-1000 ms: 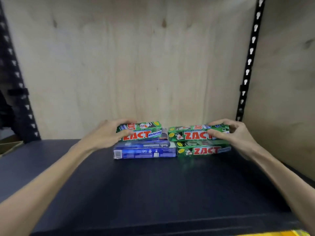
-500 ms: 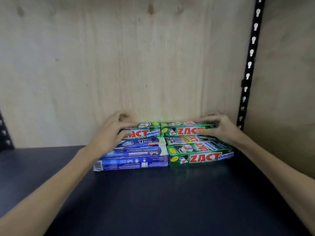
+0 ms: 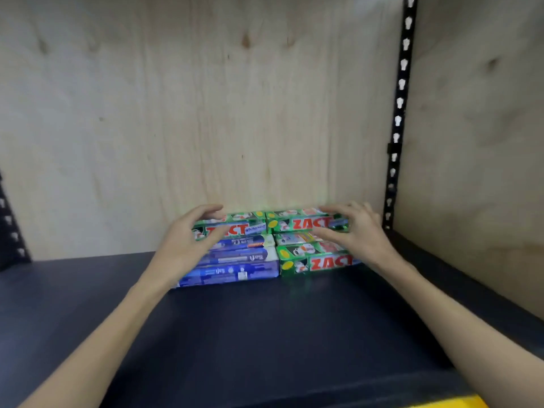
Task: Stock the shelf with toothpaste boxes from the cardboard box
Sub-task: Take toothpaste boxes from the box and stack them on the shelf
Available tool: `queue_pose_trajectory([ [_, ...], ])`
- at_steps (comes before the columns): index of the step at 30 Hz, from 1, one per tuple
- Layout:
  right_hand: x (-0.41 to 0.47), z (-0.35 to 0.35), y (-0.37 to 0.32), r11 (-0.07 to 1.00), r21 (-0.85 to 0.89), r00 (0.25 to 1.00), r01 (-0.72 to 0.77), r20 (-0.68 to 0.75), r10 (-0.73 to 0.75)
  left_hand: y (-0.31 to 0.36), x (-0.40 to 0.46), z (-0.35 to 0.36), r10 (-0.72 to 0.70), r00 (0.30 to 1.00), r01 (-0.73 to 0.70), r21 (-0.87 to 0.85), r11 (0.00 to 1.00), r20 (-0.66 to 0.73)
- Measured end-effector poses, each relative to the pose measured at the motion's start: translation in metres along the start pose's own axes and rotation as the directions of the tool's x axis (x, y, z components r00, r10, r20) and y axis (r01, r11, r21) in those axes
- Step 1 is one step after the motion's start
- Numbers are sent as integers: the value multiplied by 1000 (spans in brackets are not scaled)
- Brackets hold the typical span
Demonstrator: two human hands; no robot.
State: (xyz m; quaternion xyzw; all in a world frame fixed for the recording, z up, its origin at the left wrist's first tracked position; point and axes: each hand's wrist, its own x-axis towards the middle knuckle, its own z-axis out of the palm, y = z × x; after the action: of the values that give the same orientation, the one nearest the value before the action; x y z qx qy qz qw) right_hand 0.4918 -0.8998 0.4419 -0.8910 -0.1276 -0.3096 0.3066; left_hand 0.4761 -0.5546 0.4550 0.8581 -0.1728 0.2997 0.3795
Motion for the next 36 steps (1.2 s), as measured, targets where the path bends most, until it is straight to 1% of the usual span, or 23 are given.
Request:
queue_pose_trajectory([
  [2, -21, 3, -19, 999, 42, 999, 25, -27, -24, 8, -20, -2, 16, 1000, -17, -34, 999, -15],
  [5, -57, 7, -48, 995, 94, 998, 43, -40, -39, 23, -60, -2, 18, 1000, -18, -7, 1000, 17],
  [8, -95, 1, -76, 991, 113, 997, 78, 5, -79, 43, -99, -5, -54, 998, 56, -62, 996, 42],
  [9, -108, -2, -88, 989, 120, 996, 90, -1, -90, 52, -112, -8, -73, 995, 78, -78, 994, 66],
  [10, -123, -5, -101, 985, 154, 997, 83, -19, -81, 63, -125, -13, -76, 994, 82, -75, 994, 82],
  [11, -139, -7, -114, 972, 229, 998, 56, -55, -44, 73, -138, -16, -73, 994, 79, -72, 994, 80],
  [13, -182, -7, -139, 917, 398, 990, 6, -135, 51, 92, -175, -20, -69, 997, 72, -117, 990, 30],
  [14, -209, -3, -150, 901, 433, 982, 12, -177, 72, 100, -200, -19, -67, 998, 65, -133, 989, -10],
  [16, -264, 10, -169, 895, 437, 968, 86, -248, 27, 111, -254, -15, -57, 987, 34, -148, 988, -152],
  [17, -290, 21, -175, 891, 439, 966, 114, -258, 4, 110, -281, -11, -65, 977, 33, -158, 987, -203],
  [18, -314, 35, -178, 889, 445, 969, 107, -246, 7, 104, -305, -5, -87, 972, 51, -165, 985, -220],
  [19, -339, 51, -177, 889, 451, 976, 75, -214, 26, 95, -330, 2, -121, 971, 89, -161, 983, -205],
  [22, -406, 94, -166, 885, 462, 990, -63, -83, 114, 58, -399, 25, -254, 961, 240, -126, 962, -108],
  [25, -459, 135, -147, 911, 384, 988, -151, 43, 146, 9, -457, 40, -423, 906, 417, -150, 897, -14],
  [27, -488, 156, -131, 926, 319, 976, -204, 135, 168, -20, -492, 49, -505, 861, 509, -92, 856, 58],
  [29, -517, 177, -112, 927, 251, 950, -278, 215, 227, -47, -526, 55, -596, 790, 605, -22, 796, 145],
  [33, -577, 217, -81, 892, 156, 853, -423, 402, 334, -88, -587, 65, -732, 637, 744, 54, 666, 240],
  [36, -615, 244, -66, 867, 61, 764, -495, 506, 401, -109, -625, 79, -803, 497, 825, 108, 555, 328],
])
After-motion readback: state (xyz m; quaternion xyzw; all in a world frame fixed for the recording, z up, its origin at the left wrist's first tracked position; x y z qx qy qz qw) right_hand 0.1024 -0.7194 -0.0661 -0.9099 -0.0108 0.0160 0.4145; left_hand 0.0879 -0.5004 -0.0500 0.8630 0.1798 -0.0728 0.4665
